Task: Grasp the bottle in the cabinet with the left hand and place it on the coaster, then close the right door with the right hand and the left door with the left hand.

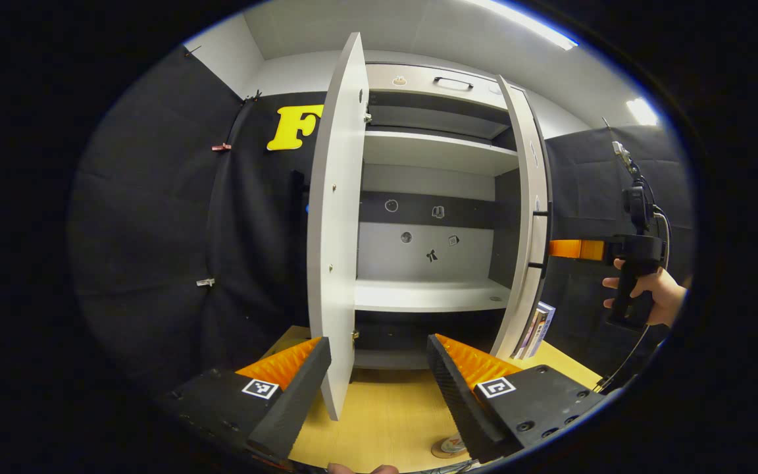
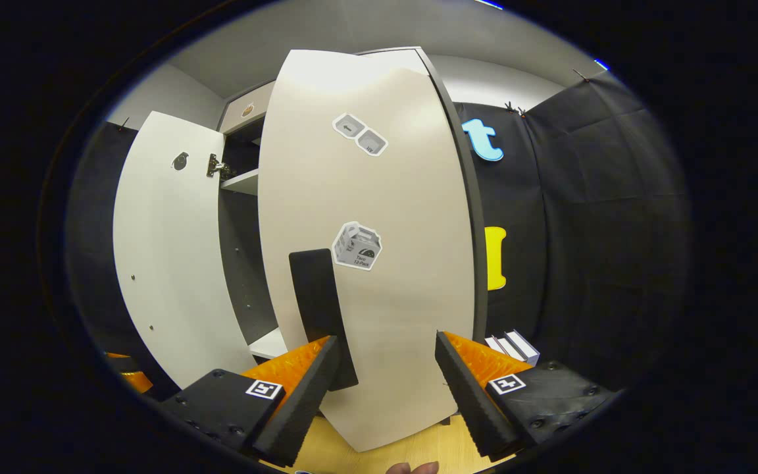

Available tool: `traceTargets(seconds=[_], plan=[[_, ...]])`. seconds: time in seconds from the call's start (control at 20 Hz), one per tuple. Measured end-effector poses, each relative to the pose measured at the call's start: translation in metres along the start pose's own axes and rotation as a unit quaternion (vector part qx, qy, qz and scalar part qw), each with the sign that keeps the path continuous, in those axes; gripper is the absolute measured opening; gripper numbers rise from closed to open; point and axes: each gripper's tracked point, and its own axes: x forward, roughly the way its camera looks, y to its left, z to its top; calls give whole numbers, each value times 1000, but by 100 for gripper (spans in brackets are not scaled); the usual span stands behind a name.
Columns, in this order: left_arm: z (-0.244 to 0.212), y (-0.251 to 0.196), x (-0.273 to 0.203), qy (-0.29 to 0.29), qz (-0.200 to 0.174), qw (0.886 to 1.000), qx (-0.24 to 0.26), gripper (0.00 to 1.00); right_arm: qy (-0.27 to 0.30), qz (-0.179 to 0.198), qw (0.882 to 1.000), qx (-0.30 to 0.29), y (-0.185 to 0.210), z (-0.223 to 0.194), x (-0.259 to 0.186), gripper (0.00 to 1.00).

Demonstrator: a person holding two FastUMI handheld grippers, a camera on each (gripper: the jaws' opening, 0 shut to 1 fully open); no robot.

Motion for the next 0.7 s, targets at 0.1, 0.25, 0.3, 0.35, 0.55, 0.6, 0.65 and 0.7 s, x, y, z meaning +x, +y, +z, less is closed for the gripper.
traceTargets(seconds=[0.1,0.25,0.3,0.35,0.55,0.6,0.65,0.7], plan=[[3,9,0,1,9,1000,6,94,-2,4,1000,-6,5,-1,7,98],[5,26,0,5,24,1000,5,94,-2,7,1000,-11,8,-1,13,98],[7,32,0,6,26,1000,2,94,-2,6,1000,-13,8,-1,14,98],[10,38,1,6,30,1000,0,94,-2,3,1000,-14,8,-1,14,98],[30,76,10,-2,56,998,14,94,-4,2,1000,-19,9,1,1,98],[33,87,13,-4,65,998,19,94,-4,0,1000,-22,7,1,-3,98],[36,98,18,-6,73,997,23,94,-2,-1,1000,-23,6,1,-7,98],[39,108,22,-7,79,996,26,94,-1,-3,1000,-26,5,0,-10,98]])
